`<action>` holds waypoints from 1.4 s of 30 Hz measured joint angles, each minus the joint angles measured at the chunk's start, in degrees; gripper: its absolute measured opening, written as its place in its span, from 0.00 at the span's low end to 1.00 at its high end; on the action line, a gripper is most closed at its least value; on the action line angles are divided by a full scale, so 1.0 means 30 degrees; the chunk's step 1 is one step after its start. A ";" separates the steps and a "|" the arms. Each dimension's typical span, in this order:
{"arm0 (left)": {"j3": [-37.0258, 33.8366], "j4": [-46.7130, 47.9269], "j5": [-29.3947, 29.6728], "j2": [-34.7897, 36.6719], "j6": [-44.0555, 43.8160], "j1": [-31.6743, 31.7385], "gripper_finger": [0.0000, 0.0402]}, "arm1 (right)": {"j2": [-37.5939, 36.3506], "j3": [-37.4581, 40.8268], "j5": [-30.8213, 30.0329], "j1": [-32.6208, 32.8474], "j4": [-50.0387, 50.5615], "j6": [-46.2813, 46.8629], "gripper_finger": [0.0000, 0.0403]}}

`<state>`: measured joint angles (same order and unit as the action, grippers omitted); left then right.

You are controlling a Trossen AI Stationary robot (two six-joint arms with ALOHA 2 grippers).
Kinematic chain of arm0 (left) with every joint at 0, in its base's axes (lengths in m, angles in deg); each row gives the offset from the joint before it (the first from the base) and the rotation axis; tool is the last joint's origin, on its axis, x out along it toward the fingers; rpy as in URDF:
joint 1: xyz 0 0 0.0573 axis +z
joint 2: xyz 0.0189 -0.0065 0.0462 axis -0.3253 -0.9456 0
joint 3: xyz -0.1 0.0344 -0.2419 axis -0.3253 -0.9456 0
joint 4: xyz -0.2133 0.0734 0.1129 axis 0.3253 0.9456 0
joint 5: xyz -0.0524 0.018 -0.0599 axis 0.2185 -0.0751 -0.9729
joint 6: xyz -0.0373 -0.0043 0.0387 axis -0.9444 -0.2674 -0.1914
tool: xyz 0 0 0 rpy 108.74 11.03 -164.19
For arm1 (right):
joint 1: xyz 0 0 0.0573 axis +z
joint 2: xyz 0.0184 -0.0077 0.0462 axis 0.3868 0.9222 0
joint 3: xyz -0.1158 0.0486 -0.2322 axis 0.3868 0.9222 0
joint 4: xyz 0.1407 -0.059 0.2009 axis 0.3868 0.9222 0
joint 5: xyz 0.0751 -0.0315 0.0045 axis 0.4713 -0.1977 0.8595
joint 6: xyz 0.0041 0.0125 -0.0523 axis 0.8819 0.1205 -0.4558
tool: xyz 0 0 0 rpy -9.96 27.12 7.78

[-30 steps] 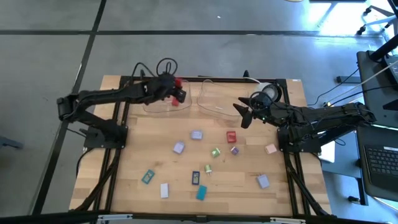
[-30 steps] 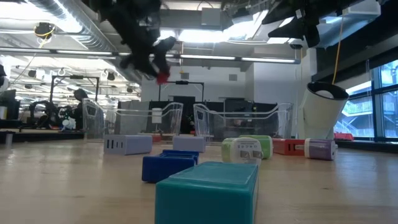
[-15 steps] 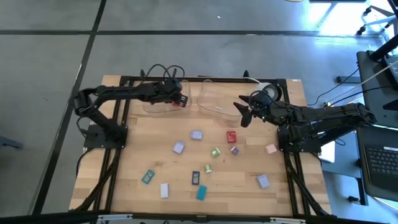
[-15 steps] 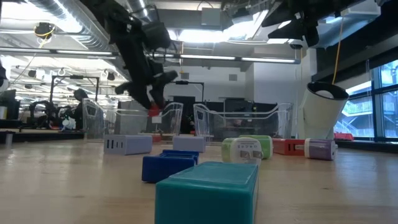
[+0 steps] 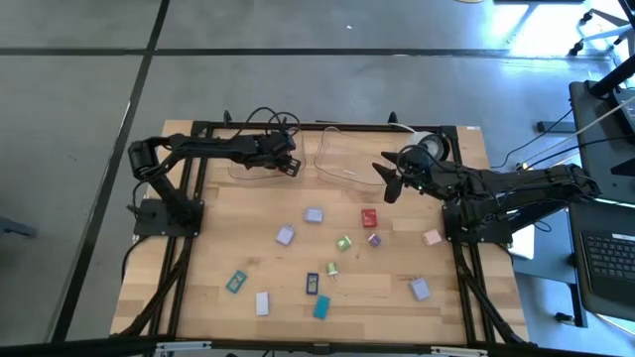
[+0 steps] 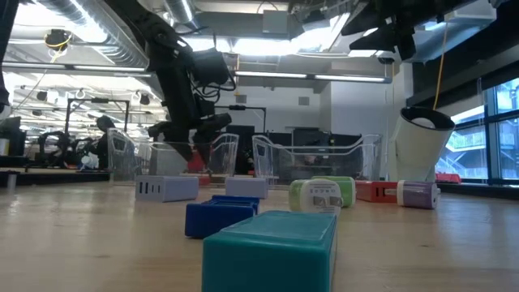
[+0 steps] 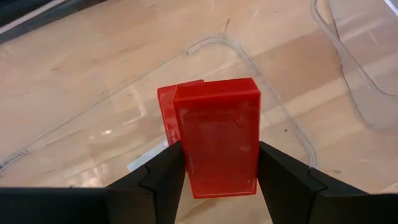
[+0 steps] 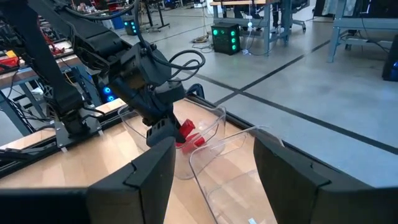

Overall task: Pick & Place Office items
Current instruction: Put the red digital timer into the left transparent bin, then put the top light blue digital timer into the left transparent bin

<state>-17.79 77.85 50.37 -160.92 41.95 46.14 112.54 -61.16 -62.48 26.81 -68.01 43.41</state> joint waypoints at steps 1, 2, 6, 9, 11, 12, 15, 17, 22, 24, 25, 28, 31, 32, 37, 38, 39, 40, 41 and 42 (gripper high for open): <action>0.0000 -0.0007 0.0008 0.0000 -0.0015 0.0000 0.48 | 0.0000 0.0000 0.0000 0.0000 0.0003 0.0000 0.55; 0.0000 -0.0007 0.0021 0.0000 -0.0084 0.0000 0.49 | 0.0000 0.0000 0.0000 0.0000 0.0000 0.0003 0.55; 0.0000 -0.0019 0.0208 0.0000 -0.0631 0.0000 0.51 | 0.0000 0.0000 0.0000 0.0000 0.0000 0.0076 0.55; 0.0000 -0.0019 0.0175 0.0035 -0.0627 0.0000 0.53 | 0.0000 0.0000 0.0000 0.0000 0.0000 0.0080 0.55; 0.0000 0.0004 0.0028 0.0270 -0.0564 0.0000 0.54 | 0.0000 0.0000 0.0000 0.0000 0.0000 0.0080 0.55; 0.0000 -0.0007 -0.0107 0.0475 -0.0408 0.0007 0.54 | 0.0000 0.0000 0.0000 0.0000 0.0007 0.0080 0.55; 0.0000 -0.0024 -0.0456 0.1408 -0.0001 0.0000 0.54 | 0.0000 0.0000 0.0001 0.0000 0.0000 0.0146 0.55; 0.0000 -0.0029 -0.0459 0.2322 0.0318 0.0003 0.54 | 0.0000 0.0000 0.0007 0.0000 0.0000 0.0391 0.55; 0.0000 -0.0309 -0.0391 0.5226 0.0692 -0.0255 0.54 | 0.0000 0.0000 0.0006 0.0000 0.0000 0.1050 0.55; 0.0000 -0.0767 -0.0886 0.6379 0.0696 -0.0629 0.54 | 0.0000 0.0000 -0.0079 0.0000 0.0006 0.1161 0.55; 0.0000 -0.1035 -0.1242 0.6888 0.0699 -0.0927 0.54 | 0.0000 0.0000 -0.0287 0.0000 0.0000 0.1195 0.55; 0.0000 -0.1802 -0.1850 0.8023 0.0707 -0.2217 0.53 | 0.0000 0.0000 -0.0856 -0.0007 0.0002 0.1217 0.55; 0.0000 -0.2412 -0.1836 0.8634 0.0707 -0.3943 0.54 | 0.0000 0.0000 -0.0993 -0.0007 0.0007 0.1224 0.55; 0.0000 -0.2515 -0.1841 0.8752 0.0707 -0.4626 0.54 | 0.0000 0.0000 -0.0998 0.0000 0.0004 0.1224 0.55; 0.0000 -0.2686 -0.2685 0.8845 0.0696 -0.8523 0.55 | 0.0000 0.0000 -0.0838 0.0000 0.0007 0.1217 0.55; 0.0000 -0.2630 -0.2761 0.8845 0.0560 -0.9410 0.55 | 0.0000 0.0000 -0.0838 0.0000 0.0007 0.1217 0.55; 0.0000 -0.2558 -0.2719 0.8845 0.0295 -1.0214 0.56 | 0.0000 0.0000 -0.0831 0.0000 0.0007 0.1217 0.55; 0.0000 -0.2494 -0.2464 0.8845 -0.0060 -1.1031 0.56 | 0.0000 0.0000 -0.0810 0.0000 0.0011 0.1160 0.55; 0.0000 -0.2446 -0.1999 0.8845 -0.0557 -1.1845 0.56 | 0.0000 0.0000 -0.0775 0.0000 0.0015 0.1138 0.55; 0.0000 -0.2433 -0.1469 0.8845 -0.1188 -1.2594 0.56 | -0.0005 0.0000 -0.0761 0.0000 0.0015 0.1124 0.55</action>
<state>-17.79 70.55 45.97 -134.38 38.39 8.36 112.53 -61.16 -64.76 26.81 -67.97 46.78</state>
